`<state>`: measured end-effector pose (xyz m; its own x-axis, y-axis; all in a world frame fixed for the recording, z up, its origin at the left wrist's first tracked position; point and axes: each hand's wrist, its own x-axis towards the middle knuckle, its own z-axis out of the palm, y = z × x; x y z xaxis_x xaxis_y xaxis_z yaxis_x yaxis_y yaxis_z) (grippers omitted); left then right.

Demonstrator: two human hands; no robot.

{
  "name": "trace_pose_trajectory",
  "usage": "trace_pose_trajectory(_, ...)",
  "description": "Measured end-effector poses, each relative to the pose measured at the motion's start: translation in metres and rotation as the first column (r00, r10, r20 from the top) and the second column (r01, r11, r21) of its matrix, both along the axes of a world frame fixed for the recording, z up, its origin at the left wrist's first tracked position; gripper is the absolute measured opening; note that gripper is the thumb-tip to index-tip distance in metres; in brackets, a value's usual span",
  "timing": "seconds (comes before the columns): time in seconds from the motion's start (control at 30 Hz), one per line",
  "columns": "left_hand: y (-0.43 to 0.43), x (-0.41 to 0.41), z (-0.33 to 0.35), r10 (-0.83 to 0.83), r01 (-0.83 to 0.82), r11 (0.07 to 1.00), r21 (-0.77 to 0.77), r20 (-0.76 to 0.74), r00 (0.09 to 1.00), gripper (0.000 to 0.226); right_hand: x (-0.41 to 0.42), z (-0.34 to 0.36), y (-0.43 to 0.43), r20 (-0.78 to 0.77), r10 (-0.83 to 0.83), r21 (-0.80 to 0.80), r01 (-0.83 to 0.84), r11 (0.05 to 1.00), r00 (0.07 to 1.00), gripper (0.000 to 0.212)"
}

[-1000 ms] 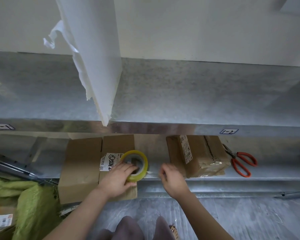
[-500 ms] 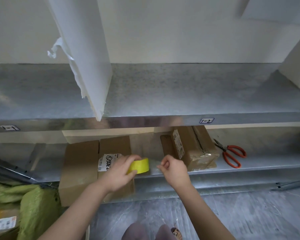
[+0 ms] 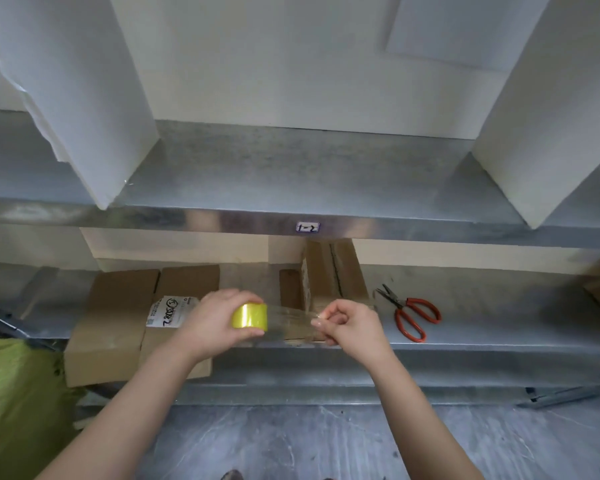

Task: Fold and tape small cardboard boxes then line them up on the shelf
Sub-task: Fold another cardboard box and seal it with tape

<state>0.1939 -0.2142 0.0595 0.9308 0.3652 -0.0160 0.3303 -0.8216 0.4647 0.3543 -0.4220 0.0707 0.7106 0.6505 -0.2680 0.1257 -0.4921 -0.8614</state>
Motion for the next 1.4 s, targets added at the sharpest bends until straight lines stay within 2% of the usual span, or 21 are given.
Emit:
trace_pose_trajectory(0.1, -0.029, 0.015, -0.001, 0.06, -0.059, 0.998, -0.023, 0.031, 0.998, 0.057, 0.021, 0.006, -0.023, 0.013, 0.039, 0.031, -0.04, 0.999, 0.999, 0.012)
trace_pose_trajectory(0.2, -0.056, 0.025, 0.002, 0.129, -0.118, 0.977, -0.179, 0.052, 0.99, 0.055, 0.046, 0.007, -0.045, -0.006, 0.046, 0.066, -0.046, 0.997, 0.999, 0.012)
trace_pose_trajectory(0.27, -0.068, 0.026, 0.005, 0.122, -0.106, 0.958, -0.268, 0.044, 0.992, 0.051, 0.063, 0.007, -0.056, -0.029, 0.041, 0.084, -0.039, 0.996, 0.999, 0.011)
trace_pose_trajectory(0.37, -0.079, 0.023, 0.013, 0.092, -0.081, 0.948, -0.309, 0.02, 0.996, 0.044, 0.082, 0.01, -0.063, -0.046, 0.089, 0.077, -0.085, 0.993, 0.995, 0.012)
trace_pose_trajectory(0.47, -0.08, 0.026, 0.024, 0.128, -0.125, 0.969, -0.211, 0.0, 0.992, 0.043, 0.085, 0.008, -0.065, -0.047, 0.148, 0.085, -0.143, 0.986, 0.988, 0.013)
trace_pose_trajectory(0.63, -0.076, 0.043, 0.03, 0.12, -0.12, 0.993, -0.015, -0.026, 0.992, 0.051, 0.081, 0.005, -0.07, -0.064, 0.138, 0.16, -0.126, 0.979, 0.988, 0.014)
trace_pose_trajectory(0.77, -0.07, 0.037, 0.02, 0.18, -0.142, 0.968, 0.207, -0.178, 0.967, 0.054, 0.083, 0.005, -0.077, -0.034, 0.164, 0.179, -0.156, 0.971, 0.986, 0.016)
trace_pose_trajectory(0.83, -0.067, 0.032, 0.016, 0.165, -0.139, 0.972, 0.19, -0.131, 0.978, 0.056, 0.084, 0.002, -0.076, 0.029, 0.164, 0.135, -0.166, 0.977, 0.986, 0.017)
trace_pose_trajectory(0.97, -0.065, 0.034, 0.014, 0.183, -0.182, 0.982, 0.042, -0.01, 0.983, 0.056, 0.099, -0.005, -0.072, 0.079, 0.066, 0.08, -0.072, 0.994, 0.995, 0.012)
trace_pose_trajectory(1.03, -0.061, 0.037, 0.013, 0.195, -0.194, 0.981, 0.016, -0.027, 0.981, 0.055, 0.107, -0.01, -0.072, 0.056, 0.027, 0.068, -0.031, 0.997, 0.998, 0.011)
trace_pose_trajectory(1.17, -0.054, 0.046, 0.008, 0.192, -0.189, 0.98, 0.059, -0.054, 0.98, 0.057, 0.115, -0.02, -0.067, 0.015, 0.021, 0.017, -0.021, 1.0, 1.0, 0.009)
trace_pose_trajectory(1.4, -0.047, 0.067, -0.007, 0.186, -0.182, 0.982, 0.04, -0.207, 0.96, 0.06, 0.13, -0.036, -0.059, -0.015, 0.016, -0.051, -0.016, 0.999, 1.0, 0.009)
